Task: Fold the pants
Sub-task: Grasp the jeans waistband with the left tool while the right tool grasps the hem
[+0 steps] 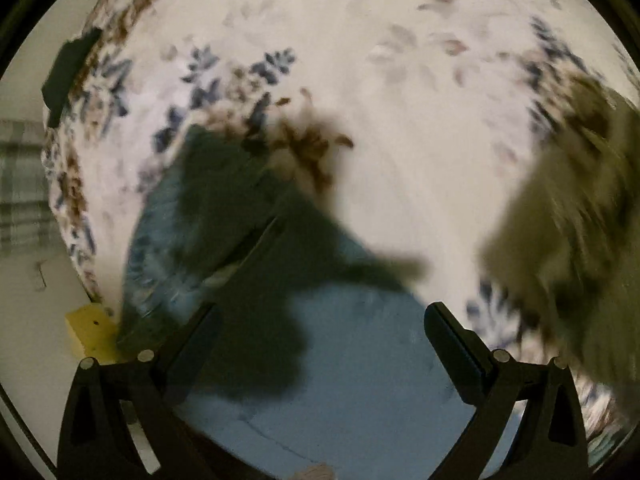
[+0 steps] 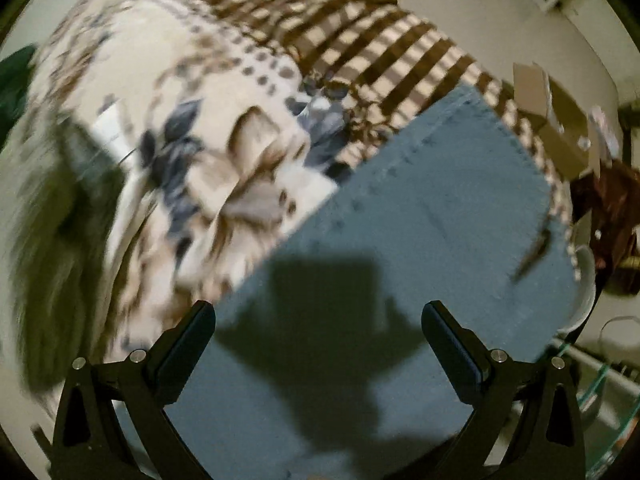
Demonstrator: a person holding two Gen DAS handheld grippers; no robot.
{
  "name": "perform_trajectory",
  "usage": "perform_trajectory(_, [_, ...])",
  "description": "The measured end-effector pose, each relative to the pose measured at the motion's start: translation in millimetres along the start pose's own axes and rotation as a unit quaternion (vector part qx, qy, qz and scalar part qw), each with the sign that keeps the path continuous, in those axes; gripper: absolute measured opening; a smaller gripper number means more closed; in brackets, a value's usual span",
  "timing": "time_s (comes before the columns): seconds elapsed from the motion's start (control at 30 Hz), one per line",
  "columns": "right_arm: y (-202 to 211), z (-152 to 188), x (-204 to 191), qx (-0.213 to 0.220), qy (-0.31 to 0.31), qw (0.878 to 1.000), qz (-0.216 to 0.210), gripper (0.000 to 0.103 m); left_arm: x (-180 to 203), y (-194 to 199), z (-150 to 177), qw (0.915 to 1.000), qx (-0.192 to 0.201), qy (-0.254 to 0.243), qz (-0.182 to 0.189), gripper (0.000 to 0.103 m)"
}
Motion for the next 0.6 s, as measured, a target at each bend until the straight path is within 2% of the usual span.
perform_trajectory(0.2, [-71.6,-24.4,-22.6,-0.025,-0.04,0.999,0.02,0.103,23.7,-36.6,-9.1,0.9996,-0.023,0.007,-0.011,0.103])
perform_trajectory(0.33, [-94.2,-26.0,-33.2,-0.028,-0.042,0.998,0.033,0.103,32.6,-34.8,-5.5,0.9996,-0.006,-0.004,-0.027,0.101])
perform_trajectory(0.43, [-104.5,-24.6,-35.0,-0.027,-0.054,0.998,0.024,0.098,34.1,-24.9,-3.0,0.9997,0.015,0.002,-0.019,0.086])
perform_trajectory(0.47, [-105.0,-23.8,-32.7,-0.026,-0.057,0.998,0.022,0.096,34.2,-18.2,-1.6,0.9995,0.025,0.004,-0.017,0.072])
perform_trajectory(0.5, [-107.9,-24.1,-32.2,-0.024,-0.06,0.998,0.021,0.089,34.7,-11.3,-2.4,0.9993,0.036,0.001,-0.015,0.039])
perform_trajectory(0.57, [-109.3,-23.6,-32.0,-0.018,-0.063,0.998,0.019,0.072,34.5,7.0,0.6,0.9985,0.055,-0.007,-0.006,0.002])
perform_trajectory(0.6, [-108.6,-22.9,-32.2,-0.013,-0.063,0.998,0.019,0.057,33.9,12.7,2.9,0.9985,0.055,-0.007,0.006,0.002])
Point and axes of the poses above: each gripper's, at about its wrist camera, not at the fingertips, and y roughly against the way its jaws point, x to its right, z to its underside, the point moved 5 cm from there along -y, roughly the way its jaws point, and after that the axes turned 9 degrees about x, right-handed, at the moved point
